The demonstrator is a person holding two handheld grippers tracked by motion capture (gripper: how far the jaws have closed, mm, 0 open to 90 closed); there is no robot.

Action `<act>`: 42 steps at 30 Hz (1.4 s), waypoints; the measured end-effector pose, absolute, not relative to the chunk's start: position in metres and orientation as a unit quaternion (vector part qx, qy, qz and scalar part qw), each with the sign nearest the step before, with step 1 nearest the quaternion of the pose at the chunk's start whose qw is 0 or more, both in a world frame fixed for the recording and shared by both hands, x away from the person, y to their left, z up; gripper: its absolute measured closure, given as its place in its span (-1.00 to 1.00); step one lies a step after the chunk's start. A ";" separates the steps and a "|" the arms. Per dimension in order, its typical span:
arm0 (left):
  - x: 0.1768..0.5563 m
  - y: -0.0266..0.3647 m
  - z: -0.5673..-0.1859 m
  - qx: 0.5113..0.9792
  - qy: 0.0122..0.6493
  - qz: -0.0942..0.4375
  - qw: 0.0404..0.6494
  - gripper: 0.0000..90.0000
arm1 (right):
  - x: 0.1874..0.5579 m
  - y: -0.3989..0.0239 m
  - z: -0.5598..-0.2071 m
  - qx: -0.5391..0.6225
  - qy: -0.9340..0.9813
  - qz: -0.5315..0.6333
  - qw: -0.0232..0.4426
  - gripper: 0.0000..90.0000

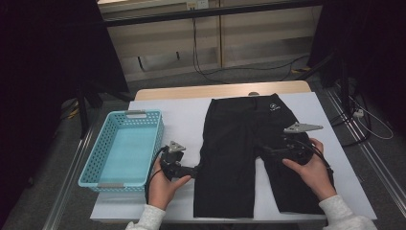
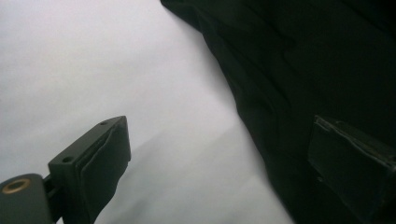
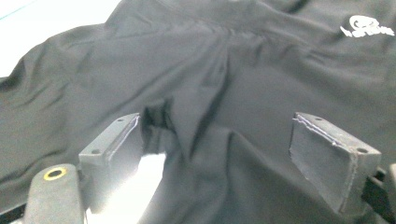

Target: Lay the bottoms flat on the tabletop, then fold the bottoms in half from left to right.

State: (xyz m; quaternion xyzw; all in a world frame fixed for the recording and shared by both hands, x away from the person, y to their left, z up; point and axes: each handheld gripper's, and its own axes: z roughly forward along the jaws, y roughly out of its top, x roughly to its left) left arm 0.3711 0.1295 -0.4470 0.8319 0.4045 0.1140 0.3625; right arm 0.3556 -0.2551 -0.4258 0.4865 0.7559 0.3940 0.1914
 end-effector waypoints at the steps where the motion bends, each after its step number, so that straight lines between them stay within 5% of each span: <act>1: 0.371 0.129 -0.447 0.832 0.404 0.113 0.364 -0.86 | 0.357 -0.253 -0.426 0.487 0.756 0.395 0.190 -0.62; 38: 0.370 0.116 -0.460 0.845 0.391 0.146 0.334 -0.74 | 0.358 -0.232 -0.417 0.474 0.754 0.408 0.201 -0.65; 42: 0.367 0.114 -0.458 0.847 0.392 0.138 0.332 -0.62 | 0.359 -0.232 -0.418 0.475 0.752 0.411 0.199 -0.65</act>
